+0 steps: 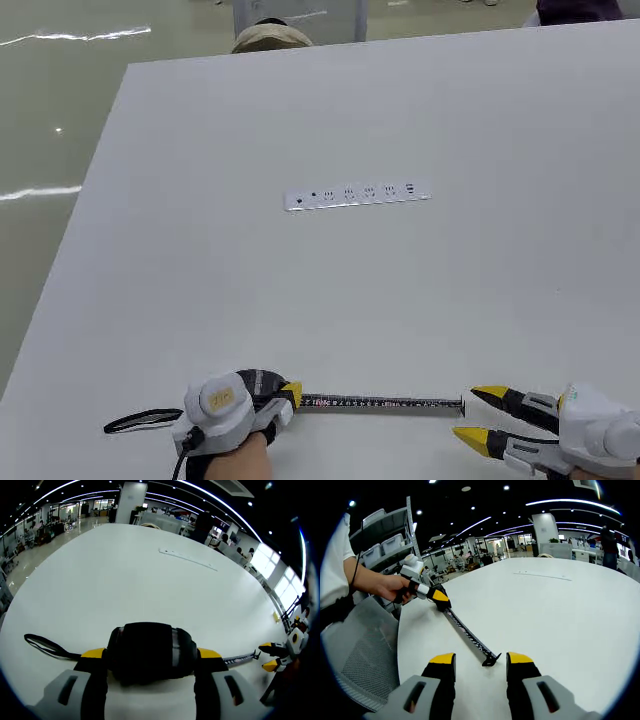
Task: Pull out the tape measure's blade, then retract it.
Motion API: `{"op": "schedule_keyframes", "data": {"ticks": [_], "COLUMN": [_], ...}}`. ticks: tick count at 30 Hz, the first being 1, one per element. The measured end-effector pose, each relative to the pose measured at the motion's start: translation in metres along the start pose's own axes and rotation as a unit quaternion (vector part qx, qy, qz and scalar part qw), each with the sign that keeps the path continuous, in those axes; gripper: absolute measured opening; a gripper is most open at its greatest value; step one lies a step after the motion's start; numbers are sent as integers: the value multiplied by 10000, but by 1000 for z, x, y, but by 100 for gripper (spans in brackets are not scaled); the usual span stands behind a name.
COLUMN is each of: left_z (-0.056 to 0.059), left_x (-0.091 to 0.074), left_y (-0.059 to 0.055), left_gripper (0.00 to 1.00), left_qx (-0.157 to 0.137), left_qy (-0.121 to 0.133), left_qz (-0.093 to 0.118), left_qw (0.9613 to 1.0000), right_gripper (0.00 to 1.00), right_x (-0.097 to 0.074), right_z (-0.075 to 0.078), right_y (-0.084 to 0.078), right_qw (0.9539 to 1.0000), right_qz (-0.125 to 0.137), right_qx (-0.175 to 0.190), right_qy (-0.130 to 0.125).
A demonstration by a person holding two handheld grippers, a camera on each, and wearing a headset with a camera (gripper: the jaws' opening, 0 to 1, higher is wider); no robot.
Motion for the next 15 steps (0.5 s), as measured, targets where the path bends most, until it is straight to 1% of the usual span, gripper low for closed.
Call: {"op": "schedule_keyframes", "data": {"ticks": [7, 15], "left_z": [0, 0], "left_x": [0, 1], "left_y": [0, -1], "left_gripper": [68, 69], "left_qx": [15, 9], "left_qy": [2, -16], "left_qz": [-5, -8], "left_qw": [10000, 10000], "right_gripper": [40, 39], "right_x": [5, 9], "right_z": [2, 8], "right_y": [-2, -5], "right_qw": [10000, 9998], "right_qz": [-48, -84], "right_qx": [20, 84], "right_qy": [75, 128]}}
Point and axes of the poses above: the centre of the closed fingertips' face, and the gripper's own axes: x roughly forward along the fingers, z roughly to its right, y roughly out of its top, the point moved 3 cm from there along -x, roughly backward along the fingers, and after that the axes turned 12 degrees about -z, right-handed, at the moved point
